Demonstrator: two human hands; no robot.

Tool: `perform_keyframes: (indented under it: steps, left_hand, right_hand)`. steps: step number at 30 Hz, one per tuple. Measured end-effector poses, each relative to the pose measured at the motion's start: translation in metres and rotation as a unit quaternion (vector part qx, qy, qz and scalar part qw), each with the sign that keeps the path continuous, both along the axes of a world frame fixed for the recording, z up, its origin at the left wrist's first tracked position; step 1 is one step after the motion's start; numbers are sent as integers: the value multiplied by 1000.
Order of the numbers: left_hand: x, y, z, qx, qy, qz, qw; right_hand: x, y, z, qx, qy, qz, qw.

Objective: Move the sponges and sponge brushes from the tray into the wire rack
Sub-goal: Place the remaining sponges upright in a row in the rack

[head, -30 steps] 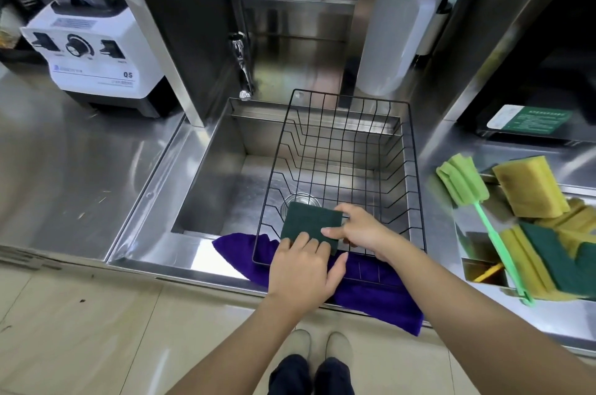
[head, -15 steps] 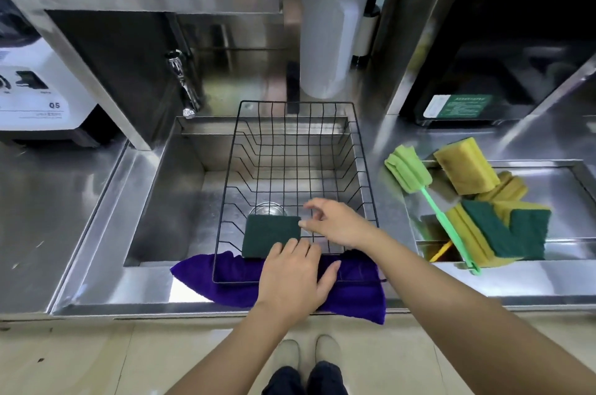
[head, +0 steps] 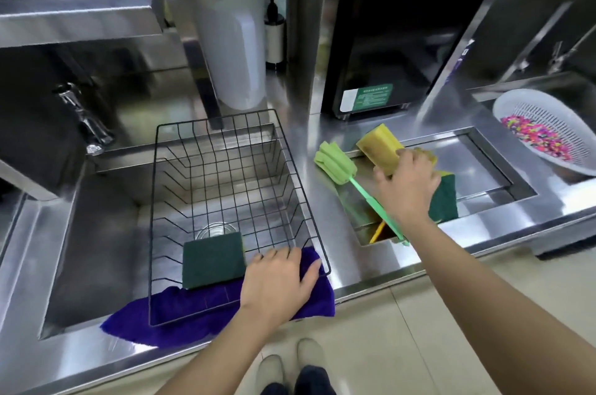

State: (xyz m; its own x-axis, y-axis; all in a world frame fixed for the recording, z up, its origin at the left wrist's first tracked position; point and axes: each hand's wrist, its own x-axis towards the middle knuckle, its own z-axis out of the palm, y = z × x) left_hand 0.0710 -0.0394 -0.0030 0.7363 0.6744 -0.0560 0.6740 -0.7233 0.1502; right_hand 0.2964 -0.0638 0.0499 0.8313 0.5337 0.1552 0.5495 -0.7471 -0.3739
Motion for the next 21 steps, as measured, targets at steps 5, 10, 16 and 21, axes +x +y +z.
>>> perform_keyframes:
  steps: [5, 10, 16, 21]
  left_hand:
    - [-1, 1, 0, 4, 9, -6, 1000]
    - [-2, 1, 0, 19, -6, -8, 1000]
    - [-4, 1, 0, 38, 14, -24, 999]
    - [-16, 9, 4, 45, -8, 1, 999]
  right_hand:
    - [16, -33, -17, -177, 85, -48, 979]
    - [16, -46, -21, -205, 137, -63, 967]
    - [6, -29, 4, -42, 112, -31, 992]
    - [-12, 5, 21, 135, 203, 69, 967]
